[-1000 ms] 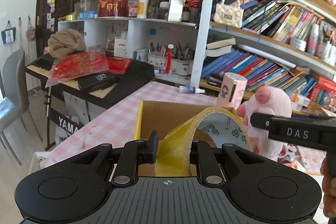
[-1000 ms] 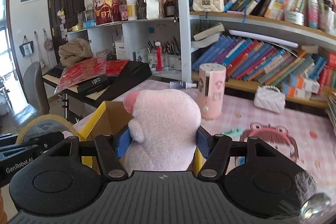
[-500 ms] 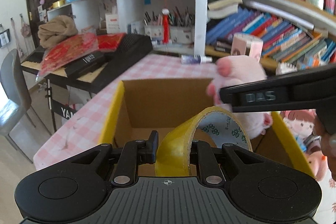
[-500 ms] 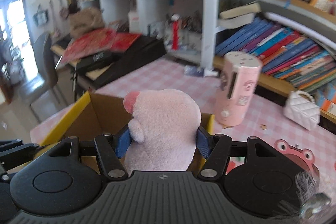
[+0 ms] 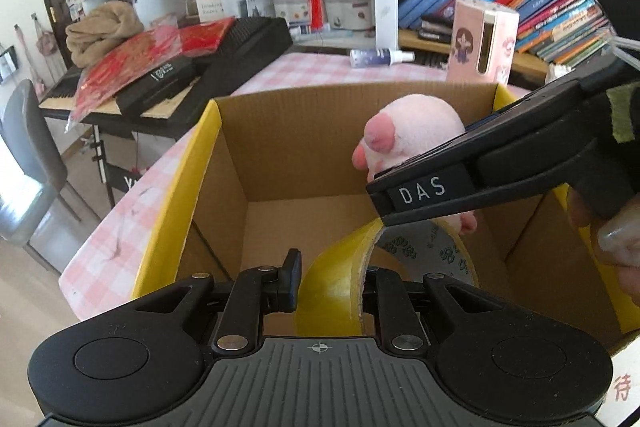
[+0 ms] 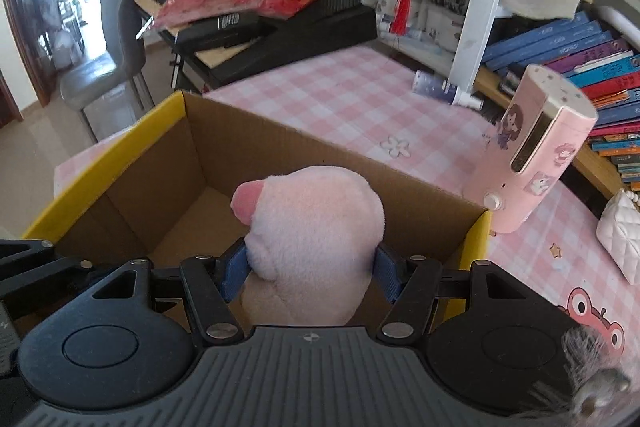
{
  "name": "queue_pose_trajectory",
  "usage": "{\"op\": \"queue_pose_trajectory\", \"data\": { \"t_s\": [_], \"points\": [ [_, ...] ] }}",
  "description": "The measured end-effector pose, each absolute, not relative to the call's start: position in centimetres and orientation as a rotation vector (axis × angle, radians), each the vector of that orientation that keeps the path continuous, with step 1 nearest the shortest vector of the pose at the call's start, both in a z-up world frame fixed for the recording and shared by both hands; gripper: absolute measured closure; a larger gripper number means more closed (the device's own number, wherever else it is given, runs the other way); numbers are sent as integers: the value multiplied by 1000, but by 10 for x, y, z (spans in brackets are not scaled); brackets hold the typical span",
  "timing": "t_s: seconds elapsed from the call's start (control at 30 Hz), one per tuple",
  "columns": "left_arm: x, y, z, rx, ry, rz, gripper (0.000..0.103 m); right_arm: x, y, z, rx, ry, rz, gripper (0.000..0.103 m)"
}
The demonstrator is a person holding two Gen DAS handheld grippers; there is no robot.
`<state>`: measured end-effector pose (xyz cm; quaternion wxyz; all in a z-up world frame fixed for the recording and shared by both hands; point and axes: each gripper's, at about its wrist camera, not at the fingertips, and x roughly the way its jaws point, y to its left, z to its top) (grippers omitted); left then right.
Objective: Organize objects
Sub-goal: 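Carry the tape roll and pink pig with both tools over the yellow box, then lower the tape roll and pig into the box and open both tools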
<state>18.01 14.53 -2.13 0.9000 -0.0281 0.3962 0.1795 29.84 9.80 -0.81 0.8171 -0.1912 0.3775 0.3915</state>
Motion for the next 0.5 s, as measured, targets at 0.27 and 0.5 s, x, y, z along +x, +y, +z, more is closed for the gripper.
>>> {"op": "queue_pose_trajectory", "data": {
  "t_s": [0.27, 0.5],
  "points": [
    [185, 146, -31, -69, 875, 377, 85, 301, 106, -22, -466, 859, 841, 41],
    [186, 148, -37, -84, 896, 388, 84, 307, 114, -30, -494, 931, 842, 41]
  ]
}}
